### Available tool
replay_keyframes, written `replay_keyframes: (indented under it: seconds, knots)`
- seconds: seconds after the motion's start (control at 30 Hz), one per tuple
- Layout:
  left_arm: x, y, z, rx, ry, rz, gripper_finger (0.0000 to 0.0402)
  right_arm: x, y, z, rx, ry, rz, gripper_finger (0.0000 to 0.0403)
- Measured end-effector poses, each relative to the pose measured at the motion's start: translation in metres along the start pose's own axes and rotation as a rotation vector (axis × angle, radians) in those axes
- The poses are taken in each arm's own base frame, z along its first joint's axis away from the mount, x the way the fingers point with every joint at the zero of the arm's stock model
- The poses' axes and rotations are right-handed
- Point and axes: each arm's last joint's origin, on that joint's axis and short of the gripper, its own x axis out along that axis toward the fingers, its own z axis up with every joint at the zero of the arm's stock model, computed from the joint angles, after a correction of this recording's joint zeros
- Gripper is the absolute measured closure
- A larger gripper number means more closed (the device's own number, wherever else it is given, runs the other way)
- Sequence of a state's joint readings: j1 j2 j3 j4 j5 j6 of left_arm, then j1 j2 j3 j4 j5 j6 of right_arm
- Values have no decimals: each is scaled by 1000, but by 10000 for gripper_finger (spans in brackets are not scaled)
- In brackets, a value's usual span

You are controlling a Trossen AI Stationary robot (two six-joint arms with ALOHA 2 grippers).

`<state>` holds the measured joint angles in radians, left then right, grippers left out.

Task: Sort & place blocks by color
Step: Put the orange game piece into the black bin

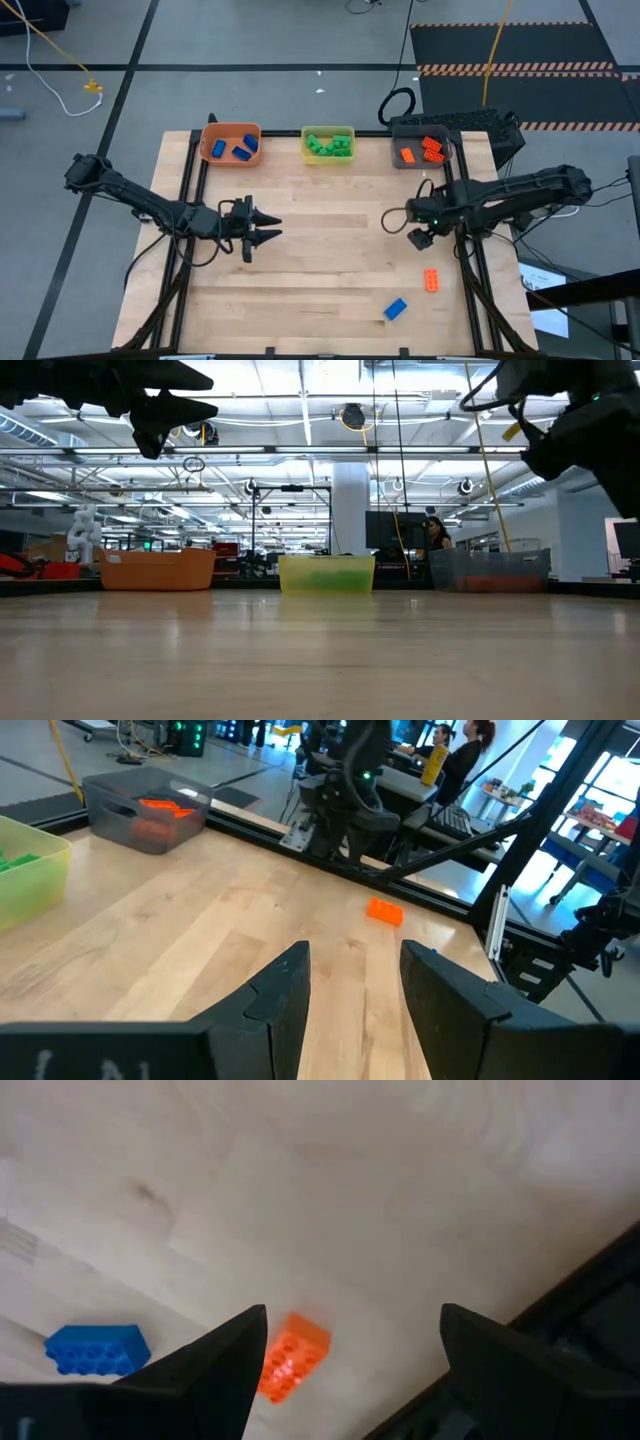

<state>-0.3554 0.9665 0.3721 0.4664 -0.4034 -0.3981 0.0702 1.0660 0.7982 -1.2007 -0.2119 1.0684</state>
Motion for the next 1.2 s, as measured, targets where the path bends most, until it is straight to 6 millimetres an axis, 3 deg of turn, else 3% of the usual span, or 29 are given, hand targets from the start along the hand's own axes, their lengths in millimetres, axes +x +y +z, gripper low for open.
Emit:
replay_keyframes:
  seconds: [0.67, 0.97, 1.2]
  knots:
    - [-1, -3, -1, 50, 5, -19, 245, 44, 48, -58, 84, 88, -97, 117]
    - [-1, -3, -1, 65, 4, -19, 245, 53, 57, -74, 181, 85, -75, 117]
    - [-2, -5, -1, 43, 2, -29, 245, 73, 47, -78, 198, 77, -108, 117]
